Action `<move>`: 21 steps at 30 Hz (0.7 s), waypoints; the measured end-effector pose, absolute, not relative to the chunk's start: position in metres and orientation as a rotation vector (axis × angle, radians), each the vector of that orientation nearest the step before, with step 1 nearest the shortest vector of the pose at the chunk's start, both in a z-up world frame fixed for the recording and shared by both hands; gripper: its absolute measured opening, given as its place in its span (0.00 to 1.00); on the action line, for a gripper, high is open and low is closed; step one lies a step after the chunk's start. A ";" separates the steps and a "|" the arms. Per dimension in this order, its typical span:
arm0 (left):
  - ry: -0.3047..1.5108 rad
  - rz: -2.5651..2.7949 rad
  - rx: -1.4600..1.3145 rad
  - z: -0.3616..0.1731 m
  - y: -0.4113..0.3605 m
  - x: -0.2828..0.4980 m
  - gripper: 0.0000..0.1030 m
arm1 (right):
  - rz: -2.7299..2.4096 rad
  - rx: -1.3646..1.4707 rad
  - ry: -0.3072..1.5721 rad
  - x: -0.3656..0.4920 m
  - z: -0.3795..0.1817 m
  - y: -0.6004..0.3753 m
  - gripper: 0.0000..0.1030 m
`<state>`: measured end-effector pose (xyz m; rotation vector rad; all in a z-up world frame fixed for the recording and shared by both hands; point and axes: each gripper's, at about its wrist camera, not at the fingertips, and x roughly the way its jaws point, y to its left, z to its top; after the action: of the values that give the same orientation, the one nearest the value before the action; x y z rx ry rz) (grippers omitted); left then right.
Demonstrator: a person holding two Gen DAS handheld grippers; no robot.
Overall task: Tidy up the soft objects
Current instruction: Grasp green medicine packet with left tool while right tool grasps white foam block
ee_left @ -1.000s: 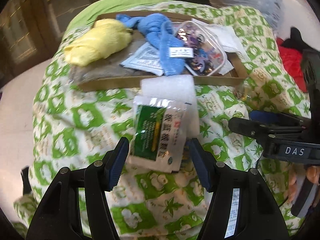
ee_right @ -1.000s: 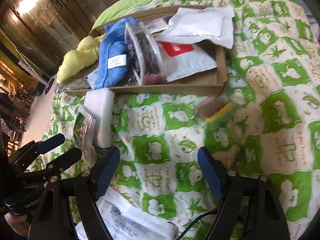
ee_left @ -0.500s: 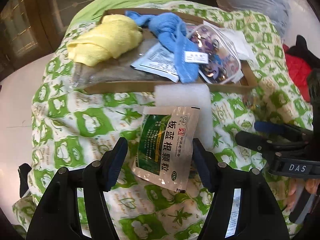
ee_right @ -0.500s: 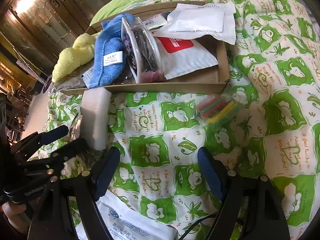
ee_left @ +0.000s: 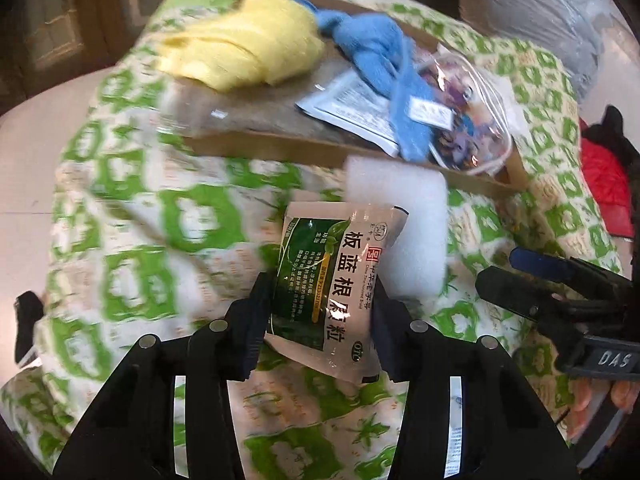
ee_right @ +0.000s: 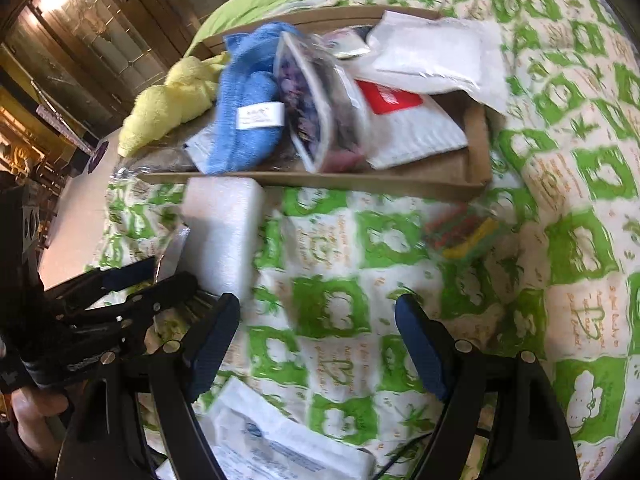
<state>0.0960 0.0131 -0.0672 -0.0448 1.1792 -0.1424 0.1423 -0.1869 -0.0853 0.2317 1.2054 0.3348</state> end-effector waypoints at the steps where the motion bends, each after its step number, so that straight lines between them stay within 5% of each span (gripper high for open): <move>1: 1.168 -0.098 -0.029 -0.064 0.018 0.092 0.44 | 0.345 0.239 1.210 0.145 -0.083 -0.182 0.78; 18: 1.188 0.001 -0.112 -0.069 0.045 0.094 0.44 | 0.253 0.247 1.310 0.202 -0.107 -0.085 0.78; 21: 1.183 -0.008 -0.127 -0.069 0.045 0.094 0.44 | 0.255 0.219 1.293 0.198 -0.115 -0.087 0.72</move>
<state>0.0941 0.0455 -0.0685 -0.1274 1.1828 -0.0082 0.1982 -0.0874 -0.1145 0.2185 1.2927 0.2554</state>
